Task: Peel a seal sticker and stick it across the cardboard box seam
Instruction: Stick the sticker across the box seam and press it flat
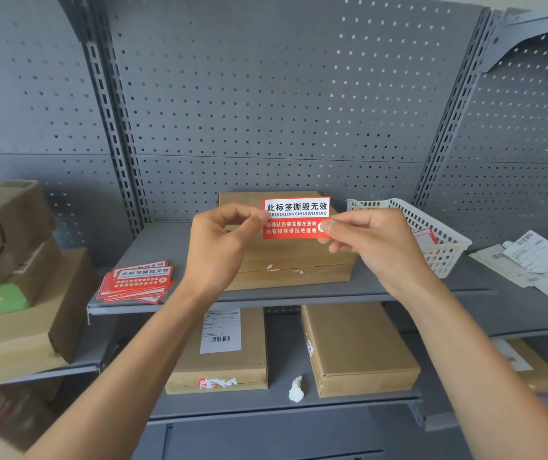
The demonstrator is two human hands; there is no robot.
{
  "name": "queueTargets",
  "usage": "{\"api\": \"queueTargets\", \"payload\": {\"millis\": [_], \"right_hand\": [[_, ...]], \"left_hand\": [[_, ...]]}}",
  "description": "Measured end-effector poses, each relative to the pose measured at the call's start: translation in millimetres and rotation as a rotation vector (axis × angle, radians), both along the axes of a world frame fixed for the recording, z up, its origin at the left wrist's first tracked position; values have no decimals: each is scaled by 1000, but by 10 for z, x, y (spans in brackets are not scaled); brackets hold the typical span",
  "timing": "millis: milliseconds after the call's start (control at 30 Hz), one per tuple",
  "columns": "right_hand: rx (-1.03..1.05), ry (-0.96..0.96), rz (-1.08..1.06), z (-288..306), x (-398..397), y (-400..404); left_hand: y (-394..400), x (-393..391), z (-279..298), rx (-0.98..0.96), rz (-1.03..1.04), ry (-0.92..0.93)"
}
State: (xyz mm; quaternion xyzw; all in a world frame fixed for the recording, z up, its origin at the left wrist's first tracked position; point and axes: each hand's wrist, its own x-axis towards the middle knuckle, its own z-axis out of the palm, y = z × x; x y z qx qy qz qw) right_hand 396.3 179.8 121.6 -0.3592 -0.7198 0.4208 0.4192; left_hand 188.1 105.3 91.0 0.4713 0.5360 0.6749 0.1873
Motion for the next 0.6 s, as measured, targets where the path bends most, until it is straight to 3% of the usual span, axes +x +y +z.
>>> {"api": "queueTargets", "payload": {"millis": [167, 600], "right_hand": [[12, 66, -15, -56, 16, -51], [54, -96, -72, -685, 69, -95]], "left_hand": [[-78, 22, -30, -9, 24, 35], [-203, 140, -462, -119, 46, 181]]}}
